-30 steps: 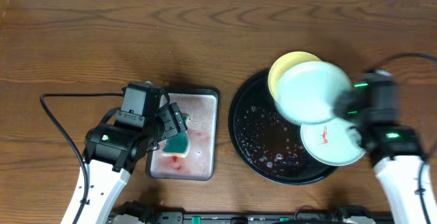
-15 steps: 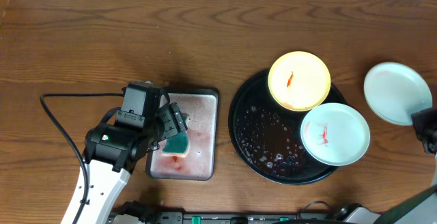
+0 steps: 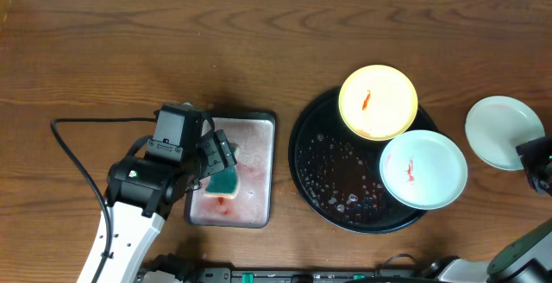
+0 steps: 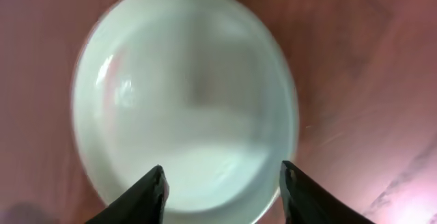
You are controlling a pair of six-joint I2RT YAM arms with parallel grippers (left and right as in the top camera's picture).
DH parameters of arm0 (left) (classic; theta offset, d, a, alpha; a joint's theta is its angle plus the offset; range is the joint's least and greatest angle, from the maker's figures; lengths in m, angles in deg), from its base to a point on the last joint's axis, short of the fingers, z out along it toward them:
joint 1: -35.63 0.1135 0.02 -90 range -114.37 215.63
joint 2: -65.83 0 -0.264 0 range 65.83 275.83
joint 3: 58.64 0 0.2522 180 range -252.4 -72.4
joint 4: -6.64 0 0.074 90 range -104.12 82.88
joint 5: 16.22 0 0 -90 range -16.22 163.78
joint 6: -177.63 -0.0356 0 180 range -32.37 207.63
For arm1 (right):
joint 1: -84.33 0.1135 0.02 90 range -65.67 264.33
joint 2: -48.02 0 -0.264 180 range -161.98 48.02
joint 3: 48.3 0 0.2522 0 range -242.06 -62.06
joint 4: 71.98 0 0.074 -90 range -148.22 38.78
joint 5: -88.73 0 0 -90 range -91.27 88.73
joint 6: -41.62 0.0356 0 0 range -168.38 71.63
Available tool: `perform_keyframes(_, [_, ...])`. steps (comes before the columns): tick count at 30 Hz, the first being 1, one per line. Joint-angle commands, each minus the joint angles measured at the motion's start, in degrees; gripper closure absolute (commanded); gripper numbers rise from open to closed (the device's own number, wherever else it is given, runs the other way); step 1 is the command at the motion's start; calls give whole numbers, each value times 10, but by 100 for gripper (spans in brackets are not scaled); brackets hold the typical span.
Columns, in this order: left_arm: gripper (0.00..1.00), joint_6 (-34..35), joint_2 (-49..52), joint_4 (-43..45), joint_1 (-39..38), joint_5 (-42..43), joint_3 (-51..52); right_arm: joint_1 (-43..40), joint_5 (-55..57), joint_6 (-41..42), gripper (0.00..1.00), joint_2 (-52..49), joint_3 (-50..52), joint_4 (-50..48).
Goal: Clean dirty plates on tray and stack at the side
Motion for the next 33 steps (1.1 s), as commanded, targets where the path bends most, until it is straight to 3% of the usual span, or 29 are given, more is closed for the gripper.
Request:
perform_keyframes(1, [16,-4,1,-2,3,3,3,48,-87,-51,47,78,-9,28])
perform_keyframes(4, [16,-4,1,-2,3,3,3,111,-75,-73,46,140,-9,103])
perform_keyframes(8, [16,-4,1,-2,3,3,3,221,126,-78,46,199,-9,219])
perform_keyframes(12, [16,-4,1,-2,3,3,3,299,285,-78,44,199,-4,259])
perform_keyframes(15, [16,-4,1,-2,3,3,3,322,292,-78,45,179,8,255])
perform_keyframes(18, [16,-4,1,-2,3,3,3,318,294,-78,53,135,17,256])
perform_keyframes(26, [16,-4,1,-2,3,3,3,319,252,-78,55,57,20,284])
perform_keyframes(27, [16,-4,1,-2,3,3,3,318,254,-78,60,51,20,286])
perform_keyframes(31, [16,-4,1,-2,3,3,3,318,254,-78,99,44,20,292])
perform_keyframes(33, [16,-3,1,-2,3,3,3,319,241,-78,99,49,19,299])
